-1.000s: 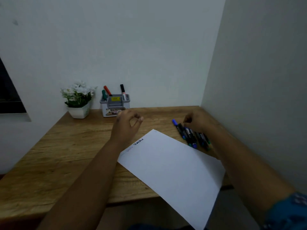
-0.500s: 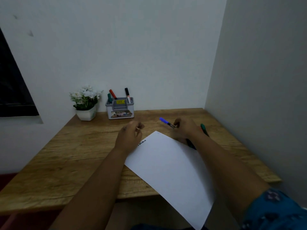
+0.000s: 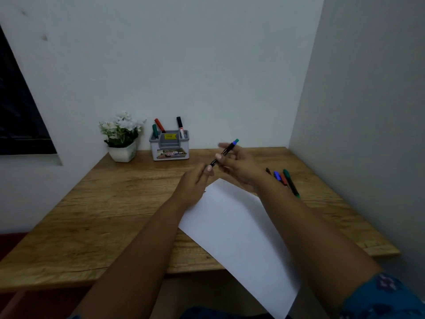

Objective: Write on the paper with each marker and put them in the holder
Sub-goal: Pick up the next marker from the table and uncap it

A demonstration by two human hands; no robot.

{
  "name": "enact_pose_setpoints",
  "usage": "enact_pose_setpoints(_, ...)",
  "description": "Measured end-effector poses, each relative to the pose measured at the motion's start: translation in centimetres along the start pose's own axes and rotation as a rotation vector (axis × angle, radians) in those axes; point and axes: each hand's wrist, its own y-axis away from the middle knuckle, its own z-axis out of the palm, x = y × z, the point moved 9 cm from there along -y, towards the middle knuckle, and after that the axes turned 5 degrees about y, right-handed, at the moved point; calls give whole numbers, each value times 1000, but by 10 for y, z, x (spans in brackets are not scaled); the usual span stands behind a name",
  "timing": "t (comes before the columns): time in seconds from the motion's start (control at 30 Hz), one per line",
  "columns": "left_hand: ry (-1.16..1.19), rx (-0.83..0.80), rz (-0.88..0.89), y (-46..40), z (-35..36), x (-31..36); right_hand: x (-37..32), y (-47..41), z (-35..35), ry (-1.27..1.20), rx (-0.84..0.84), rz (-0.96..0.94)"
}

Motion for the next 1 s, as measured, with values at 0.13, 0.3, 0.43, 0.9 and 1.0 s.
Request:
enact_pose_setpoints(0.13, -29, 13, -18, -1, -5, -9, 9, -6, 19, 269, -82, 12)
enact_pose_setpoints(0.3, -151, 61, -54, -4, -14, -12, 7, -11, 18, 196, 60, 8)
enact_pose_setpoints(0.43, -66, 128, -127, -1, -26, -18, 7, -15, 10, 25, 154, 25)
enact_pose_setpoints(0.9, -147, -172, -594, -8, -9, -88, 58, -22, -10, 285, 141, 64)
enact_pose_setpoints(1.0, -168, -240, -709, -15, -5, -94, 61, -24, -11, 299, 97, 54)
